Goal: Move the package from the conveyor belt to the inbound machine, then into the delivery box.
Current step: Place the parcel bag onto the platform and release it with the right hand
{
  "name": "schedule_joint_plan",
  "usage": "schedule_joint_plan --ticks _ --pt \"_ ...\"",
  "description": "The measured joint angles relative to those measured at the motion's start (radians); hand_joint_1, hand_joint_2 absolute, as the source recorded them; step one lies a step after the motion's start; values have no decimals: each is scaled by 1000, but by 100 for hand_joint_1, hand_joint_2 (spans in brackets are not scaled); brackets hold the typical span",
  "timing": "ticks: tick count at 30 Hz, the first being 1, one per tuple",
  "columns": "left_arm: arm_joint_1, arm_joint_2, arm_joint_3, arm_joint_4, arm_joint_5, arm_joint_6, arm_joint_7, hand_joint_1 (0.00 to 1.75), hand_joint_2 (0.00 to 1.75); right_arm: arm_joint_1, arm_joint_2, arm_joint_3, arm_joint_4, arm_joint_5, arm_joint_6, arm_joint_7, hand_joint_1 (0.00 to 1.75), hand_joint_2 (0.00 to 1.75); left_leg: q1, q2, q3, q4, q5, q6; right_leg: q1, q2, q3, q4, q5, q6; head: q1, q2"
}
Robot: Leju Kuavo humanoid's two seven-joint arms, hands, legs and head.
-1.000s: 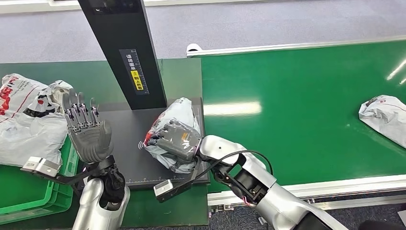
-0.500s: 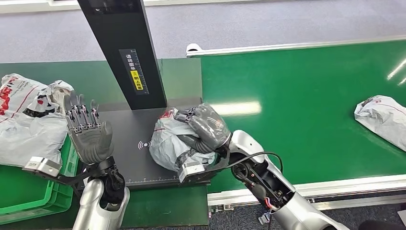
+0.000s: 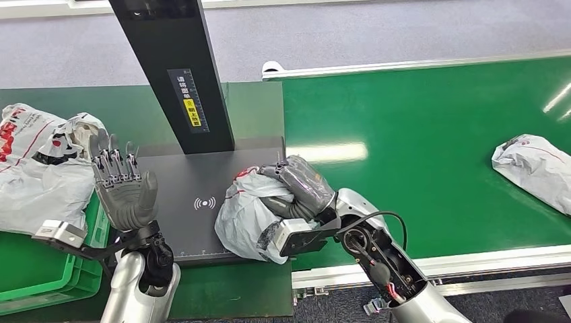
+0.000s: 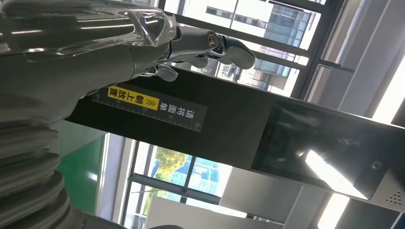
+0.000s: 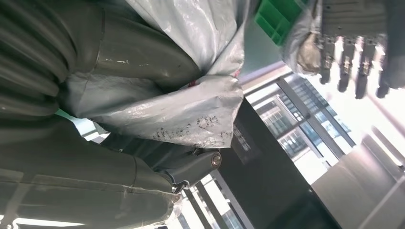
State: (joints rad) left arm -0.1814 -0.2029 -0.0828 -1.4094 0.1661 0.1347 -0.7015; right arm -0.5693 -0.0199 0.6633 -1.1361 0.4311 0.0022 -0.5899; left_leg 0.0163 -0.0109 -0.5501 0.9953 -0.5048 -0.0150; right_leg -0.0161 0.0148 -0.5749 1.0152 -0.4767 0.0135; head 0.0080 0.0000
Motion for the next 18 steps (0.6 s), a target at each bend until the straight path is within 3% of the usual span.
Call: schedule_joint_plan --ticks 7,12,18 --pt "17 2 2 0 -4 5 0 0 175 -16 4 -55 206 -12 56 178 175 175 0 -1 0 0 0 0 0 -1 1 0 0 0 0 0" --pt "26 7 7 2 -5 12 0 0 175 -6 -4 -147 416 -72 109 177 175 175 0 -1 1 0 0 0 0 -1 1 -1 0 0 0 0" --pt "36 12 -2 7 -27 0 0 0 175 42 -17 -231 480 -121 195 190 175 175 0 -1 0 0 0 0 0 -1 0 -1 0 0 0 0"
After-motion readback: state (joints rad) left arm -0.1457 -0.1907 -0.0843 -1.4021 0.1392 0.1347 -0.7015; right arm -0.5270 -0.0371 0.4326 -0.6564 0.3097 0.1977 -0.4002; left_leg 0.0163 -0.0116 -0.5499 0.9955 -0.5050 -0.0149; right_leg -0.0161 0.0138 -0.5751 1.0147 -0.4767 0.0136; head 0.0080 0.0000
